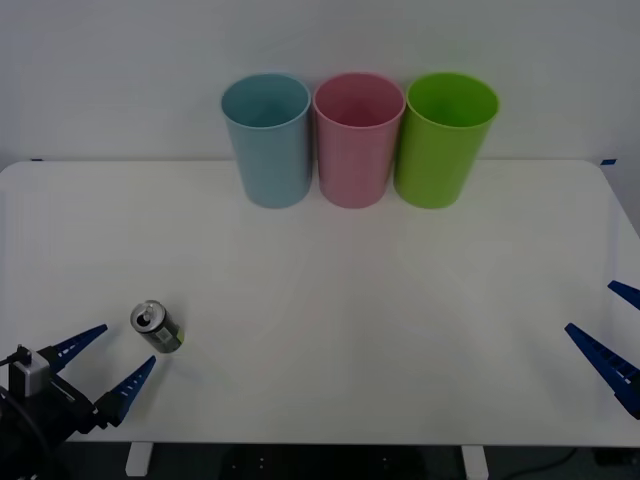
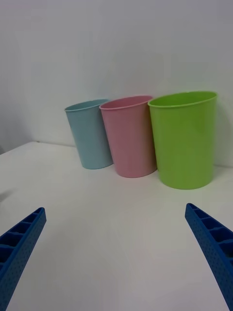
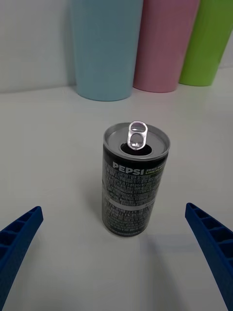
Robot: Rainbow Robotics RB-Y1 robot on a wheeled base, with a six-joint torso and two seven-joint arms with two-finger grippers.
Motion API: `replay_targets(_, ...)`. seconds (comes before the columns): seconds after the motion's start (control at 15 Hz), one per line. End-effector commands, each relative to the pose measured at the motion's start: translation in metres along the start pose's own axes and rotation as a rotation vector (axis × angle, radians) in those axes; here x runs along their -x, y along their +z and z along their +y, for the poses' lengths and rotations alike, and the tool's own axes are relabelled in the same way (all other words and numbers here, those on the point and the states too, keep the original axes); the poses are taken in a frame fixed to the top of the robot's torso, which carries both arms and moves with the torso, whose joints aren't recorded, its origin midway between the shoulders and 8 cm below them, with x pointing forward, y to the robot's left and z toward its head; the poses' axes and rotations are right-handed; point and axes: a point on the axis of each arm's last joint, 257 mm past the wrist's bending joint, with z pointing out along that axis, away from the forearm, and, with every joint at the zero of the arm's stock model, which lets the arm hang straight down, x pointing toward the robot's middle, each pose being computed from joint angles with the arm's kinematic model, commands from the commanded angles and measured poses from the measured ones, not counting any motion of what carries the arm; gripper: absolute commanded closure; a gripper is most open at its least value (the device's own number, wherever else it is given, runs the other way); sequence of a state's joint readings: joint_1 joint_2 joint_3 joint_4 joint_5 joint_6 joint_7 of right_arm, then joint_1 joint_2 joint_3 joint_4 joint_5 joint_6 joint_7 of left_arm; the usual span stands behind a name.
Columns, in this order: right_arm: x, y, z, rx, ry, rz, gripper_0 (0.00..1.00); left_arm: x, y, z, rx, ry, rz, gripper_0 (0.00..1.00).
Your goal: Grasp the object on the table and drop it into the matching bin: aluminum can to the light blue bin, PET bottle to the pink bin.
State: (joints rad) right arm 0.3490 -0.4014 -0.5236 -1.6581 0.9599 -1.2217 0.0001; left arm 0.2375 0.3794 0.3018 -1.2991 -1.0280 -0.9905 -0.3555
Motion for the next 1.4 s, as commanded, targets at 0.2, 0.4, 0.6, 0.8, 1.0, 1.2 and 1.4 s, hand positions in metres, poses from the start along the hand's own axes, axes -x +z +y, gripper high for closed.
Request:
replay_targets(0.2, 0.000, 0.000, 0.000, 0.000, 0.000, 0.000, 0.00, -0.002, 0.020, -0.006, -0.005, -0.025, -0.017, 0.00)
replay_targets(0.4, 0.000, 0.000, 0.000, 0.000, 0.000, 0.000, 0.00, -0.002, 0.032, -0.009, -0.016, -0.030, -0.025, 0.00)
replay_targets(0.6, 0.000, 0.000, 0.000, 0.000, 0.000, 0.000, 0.00, -0.002, 0.046, -0.014, -0.021, -0.036, -0.033, 0.00)
replay_targets(0.8, 0.000, 0.000, 0.000, 0.000, 0.000, 0.000, 0.00, -0.003, 0.055, -0.015, -0.029, -0.034, -0.031, 0.00)
replay_targets(1.0, 0.000, 0.000, 0.000, 0.000, 0.000, 0.000, 0.00, -0.003, 0.062, -0.015, -0.035, -0.030, -0.031, 0.00)
replay_targets(1.2, 0.000, 0.000, 0.000, 0.000, 0.000, 0.000, 0.00, -0.002, 0.064, -0.017, -0.040, -0.028, -0.034, 0.00)
replay_targets(1.4, 0.000, 0.000, 0.000, 0.000, 0.000, 0.000, 0.00, -0.002, 0.064, -0.018, -0.042, -0.029, -0.034, 0.37)
